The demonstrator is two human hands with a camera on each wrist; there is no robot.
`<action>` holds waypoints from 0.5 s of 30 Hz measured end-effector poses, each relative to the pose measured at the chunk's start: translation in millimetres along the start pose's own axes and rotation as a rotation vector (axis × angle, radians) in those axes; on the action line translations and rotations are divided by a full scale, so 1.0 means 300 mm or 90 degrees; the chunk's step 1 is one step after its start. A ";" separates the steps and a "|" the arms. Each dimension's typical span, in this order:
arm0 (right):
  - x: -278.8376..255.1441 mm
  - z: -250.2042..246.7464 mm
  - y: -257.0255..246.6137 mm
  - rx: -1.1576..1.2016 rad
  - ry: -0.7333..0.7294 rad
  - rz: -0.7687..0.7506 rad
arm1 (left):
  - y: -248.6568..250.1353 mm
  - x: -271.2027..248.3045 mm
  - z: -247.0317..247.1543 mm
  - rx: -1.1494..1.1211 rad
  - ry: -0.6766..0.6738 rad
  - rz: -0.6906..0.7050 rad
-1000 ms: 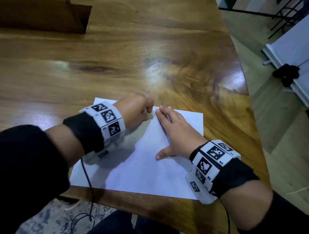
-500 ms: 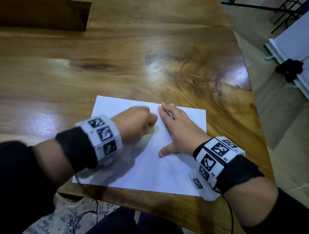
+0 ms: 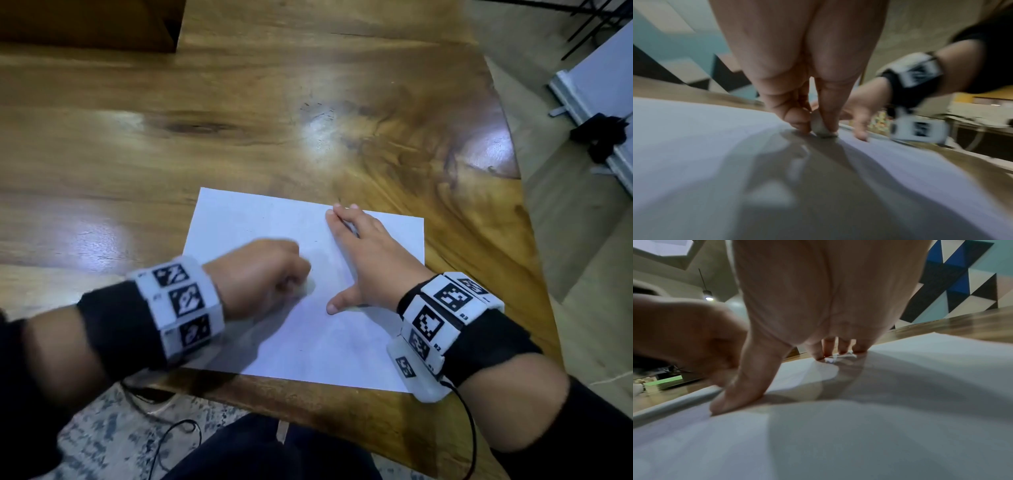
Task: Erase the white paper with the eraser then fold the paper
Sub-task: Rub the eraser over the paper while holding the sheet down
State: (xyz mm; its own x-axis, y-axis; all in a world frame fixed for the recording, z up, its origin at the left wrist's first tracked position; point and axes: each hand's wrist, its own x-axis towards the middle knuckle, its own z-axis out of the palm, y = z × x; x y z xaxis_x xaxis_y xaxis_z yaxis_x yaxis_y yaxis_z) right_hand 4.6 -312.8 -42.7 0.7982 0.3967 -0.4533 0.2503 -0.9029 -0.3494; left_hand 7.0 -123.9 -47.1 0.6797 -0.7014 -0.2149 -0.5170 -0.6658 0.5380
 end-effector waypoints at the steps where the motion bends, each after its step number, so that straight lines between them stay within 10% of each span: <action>1: 0.000 0.001 0.000 0.003 0.001 0.000 | 0.008 -0.025 0.005 -0.022 -0.035 0.010; 10: 0.000 0.003 0.002 0.008 0.007 -0.002 | 0.012 0.169 -0.076 0.025 0.079 -0.086; 15: 0.002 0.006 0.006 0.006 0.001 -0.006 | 0.037 0.035 -0.016 0.004 -0.087 0.029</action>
State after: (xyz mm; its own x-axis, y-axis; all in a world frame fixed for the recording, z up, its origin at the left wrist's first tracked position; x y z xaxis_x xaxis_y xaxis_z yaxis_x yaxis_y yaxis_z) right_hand 4.7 -313.9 -45.0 0.7971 0.4045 -0.4483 0.2524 -0.8976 -0.3613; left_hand 10.8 -137.4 -39.5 0.5790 -0.7584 -0.2994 -0.5495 -0.6342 0.5440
